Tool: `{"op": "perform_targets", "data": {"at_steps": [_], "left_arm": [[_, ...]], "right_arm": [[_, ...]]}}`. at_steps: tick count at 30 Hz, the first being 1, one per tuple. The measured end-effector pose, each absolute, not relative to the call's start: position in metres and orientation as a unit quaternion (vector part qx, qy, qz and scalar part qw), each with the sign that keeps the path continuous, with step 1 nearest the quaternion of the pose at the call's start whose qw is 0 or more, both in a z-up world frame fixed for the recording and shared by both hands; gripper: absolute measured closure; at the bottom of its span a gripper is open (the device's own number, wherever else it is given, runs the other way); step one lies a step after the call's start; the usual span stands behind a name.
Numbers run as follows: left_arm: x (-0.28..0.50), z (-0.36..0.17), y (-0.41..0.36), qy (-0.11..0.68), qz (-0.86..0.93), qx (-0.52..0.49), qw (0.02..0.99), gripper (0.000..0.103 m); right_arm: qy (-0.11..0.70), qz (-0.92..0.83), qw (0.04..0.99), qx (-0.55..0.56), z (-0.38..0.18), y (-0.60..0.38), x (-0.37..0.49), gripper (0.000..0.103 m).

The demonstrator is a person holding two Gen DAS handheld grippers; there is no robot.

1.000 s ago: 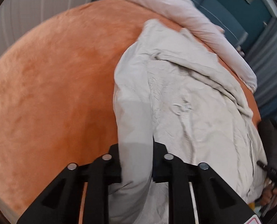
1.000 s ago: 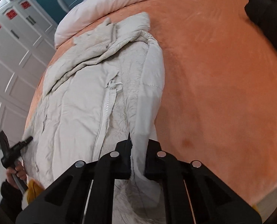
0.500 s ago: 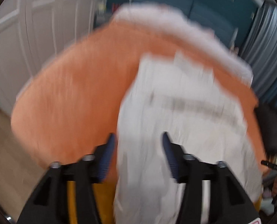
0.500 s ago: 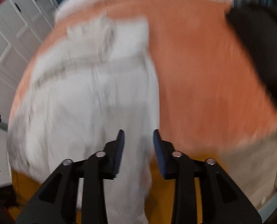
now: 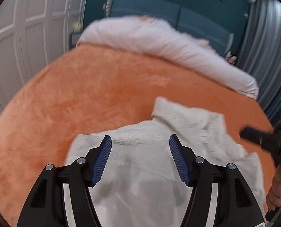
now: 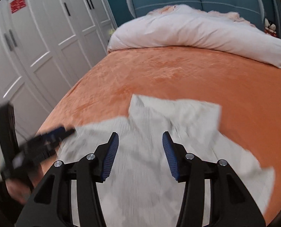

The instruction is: Fold large clothes

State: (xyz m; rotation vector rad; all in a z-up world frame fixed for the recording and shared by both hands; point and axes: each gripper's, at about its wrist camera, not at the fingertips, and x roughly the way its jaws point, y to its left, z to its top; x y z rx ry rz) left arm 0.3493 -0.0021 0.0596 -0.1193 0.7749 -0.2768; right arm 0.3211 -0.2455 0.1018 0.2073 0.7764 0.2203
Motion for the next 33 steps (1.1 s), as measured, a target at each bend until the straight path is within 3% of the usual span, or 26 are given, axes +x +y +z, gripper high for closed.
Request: {"op": "perform_targets", "data": {"at_steps": [4, 8, 9, 10, 11, 12, 13, 16, 18, 20, 23, 25, 27, 30, 31, 33], "left_arm": [[0.380, 0.013, 0.001, 0.412, -0.110, -0.065, 0.902, 0.043], [0.380, -0.023, 0.004, 0.413, -0.096, -0.028, 0.905, 0.043], [0.376, -0.028, 0.004, 0.408, -0.095, -0.023, 0.908, 0.043], [0.374, -0.031, 0.004, 0.405, -0.093, -0.023, 0.909, 0.043], [0.373, -0.033, 0.005, 0.403, -0.092, -0.023, 0.910, 0.043], [0.376, -0.034, 0.004, 0.403, -0.091, -0.024, 0.910, 0.043], [0.376, -0.036, 0.005, 0.402, -0.092, -0.026, 0.910, 0.043], [0.373, -0.038, 0.005, 0.396, -0.095, -0.031, 0.913, 0.043], [0.374, -0.040, 0.003, 0.396, -0.092, -0.024, 0.913, 0.043], [0.374, -0.040, 0.002, 0.397, -0.089, -0.018, 0.913, 0.043], [0.374, -0.041, 0.000, 0.395, -0.085, -0.014, 0.914, 0.043], [0.373, -0.041, -0.002, 0.394, -0.083, -0.010, 0.915, 0.043], [0.372, -0.042, -0.003, 0.393, -0.080, -0.005, 0.916, 0.043], [0.372, -0.043, -0.004, 0.392, -0.078, -0.003, 0.916, 0.043], [0.372, -0.043, -0.004, 0.392, -0.078, -0.003, 0.917, 0.043], [0.372, -0.043, -0.003, 0.391, -0.078, -0.004, 0.917, 0.043]], "right_arm": [[0.413, 0.104, 0.900, 0.090, 0.069, -0.218, 0.397, 0.056], [0.442, 0.096, 0.890, 0.056, 0.037, -0.188, 0.439, 0.045], [0.450, 0.091, 0.888, 0.041, 0.028, -0.180, 0.445, 0.047], [0.455, 0.091, 0.886, 0.028, 0.024, -0.176, 0.447, 0.071], [0.456, 0.097, 0.884, 0.019, 0.021, -0.174, 0.448, 0.087], [0.448, 0.101, 0.888, 0.025, 0.023, -0.178, 0.449, 0.098], [0.436, 0.100, 0.893, 0.041, 0.027, -0.185, 0.446, 0.100], [0.409, 0.117, 0.888, 0.173, 0.025, -0.234, 0.443, 0.101], [0.442, 0.091, 0.872, 0.187, -0.010, -0.239, 0.450, 0.101], [0.430, 0.086, 0.868, 0.230, -0.008, -0.246, 0.449, 0.099], [0.404, 0.090, 0.885, 0.213, 0.020, -0.236, 0.443, 0.090], [0.410, 0.093, 0.896, 0.142, 0.034, -0.212, 0.448, 0.069], [0.433, 0.088, 0.894, 0.080, 0.034, -0.190, 0.462, 0.063], [0.473, 0.067, 0.878, 0.035, 0.019, -0.174, 0.487, 0.065], [0.481, 0.056, 0.875, 0.021, 0.013, -0.170, 0.494, 0.084], [0.468, 0.060, 0.880, 0.058, 0.019, -0.182, 0.498, 0.095]]}}
